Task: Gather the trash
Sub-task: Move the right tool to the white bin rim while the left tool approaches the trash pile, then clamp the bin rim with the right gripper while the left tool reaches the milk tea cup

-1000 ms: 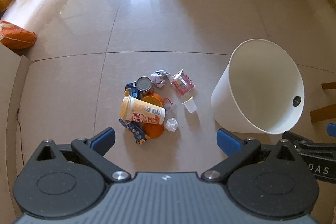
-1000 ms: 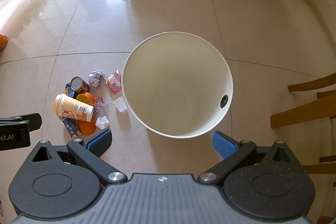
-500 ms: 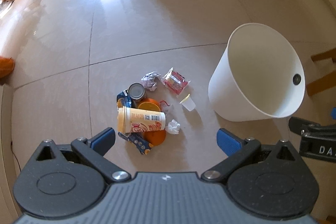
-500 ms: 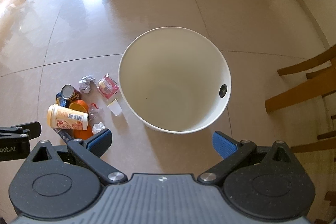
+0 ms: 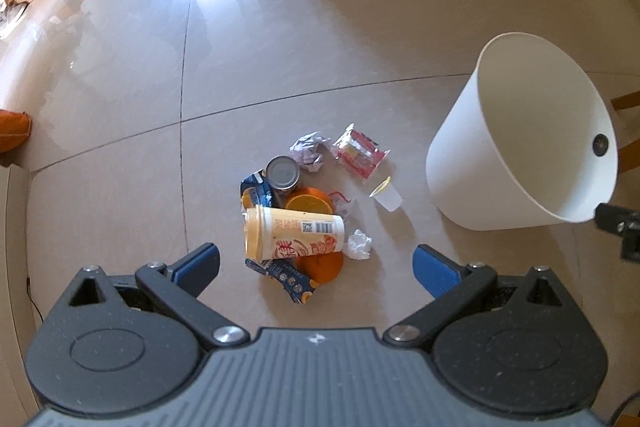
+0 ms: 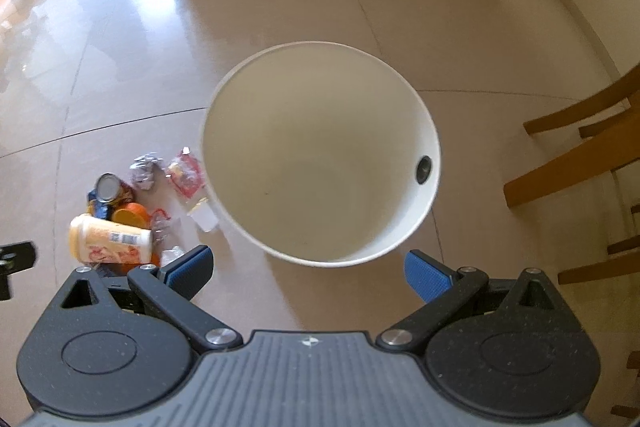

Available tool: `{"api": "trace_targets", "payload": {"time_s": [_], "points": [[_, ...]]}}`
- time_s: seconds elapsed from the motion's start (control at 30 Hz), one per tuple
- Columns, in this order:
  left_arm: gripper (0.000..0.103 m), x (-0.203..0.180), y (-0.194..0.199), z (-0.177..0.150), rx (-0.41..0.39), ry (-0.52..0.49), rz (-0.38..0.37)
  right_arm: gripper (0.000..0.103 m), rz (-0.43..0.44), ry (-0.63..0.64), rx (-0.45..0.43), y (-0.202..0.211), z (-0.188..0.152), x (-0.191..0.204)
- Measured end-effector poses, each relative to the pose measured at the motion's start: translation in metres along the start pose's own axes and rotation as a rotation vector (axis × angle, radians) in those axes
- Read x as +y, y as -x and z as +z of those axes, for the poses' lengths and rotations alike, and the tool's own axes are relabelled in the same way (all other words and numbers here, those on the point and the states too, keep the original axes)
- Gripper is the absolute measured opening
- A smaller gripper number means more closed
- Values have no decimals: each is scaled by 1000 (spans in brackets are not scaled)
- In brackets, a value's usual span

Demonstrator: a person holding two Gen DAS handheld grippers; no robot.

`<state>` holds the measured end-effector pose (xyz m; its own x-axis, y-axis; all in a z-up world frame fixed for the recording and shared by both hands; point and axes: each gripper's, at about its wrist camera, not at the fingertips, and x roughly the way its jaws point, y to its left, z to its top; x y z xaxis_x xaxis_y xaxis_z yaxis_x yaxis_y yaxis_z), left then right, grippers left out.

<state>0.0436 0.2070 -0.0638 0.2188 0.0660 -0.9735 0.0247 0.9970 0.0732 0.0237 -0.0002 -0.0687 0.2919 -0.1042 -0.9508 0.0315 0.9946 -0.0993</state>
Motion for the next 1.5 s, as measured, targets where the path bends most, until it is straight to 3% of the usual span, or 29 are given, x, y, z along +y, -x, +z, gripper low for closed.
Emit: {"api": "trace_targets", "payload": {"time_s": [0.33, 0.5, 0.7, 1.0, 1.07, 1.33, 1.5], "points": [[102, -6, -35, -17, 47, 49, 29, 103, -52, -52, -43, -40, 10, -53], [102, -9, -47, -27, 71, 57, 48, 97, -72, -95, -70, -62, 24, -84], [102, -12, -60, -38, 103, 86, 61, 82, -73, -143, -54, -98, 43, -115], [102, -24, -74, -53, 136, 130, 52, 43, 30, -185, 52, -142, 61, -131], [102, -26, -75, -56, 143, 138, 49, 16, 50, -163, 68, -146, 64, -128], [102, -26, -75, -58, 148, 133, 54, 10, 51, -90, 114, -148, 83, -124], [102, -24, -75, -59, 143, 130, 58, 10, 92, -19, 69, -140, 81, -128]]}}
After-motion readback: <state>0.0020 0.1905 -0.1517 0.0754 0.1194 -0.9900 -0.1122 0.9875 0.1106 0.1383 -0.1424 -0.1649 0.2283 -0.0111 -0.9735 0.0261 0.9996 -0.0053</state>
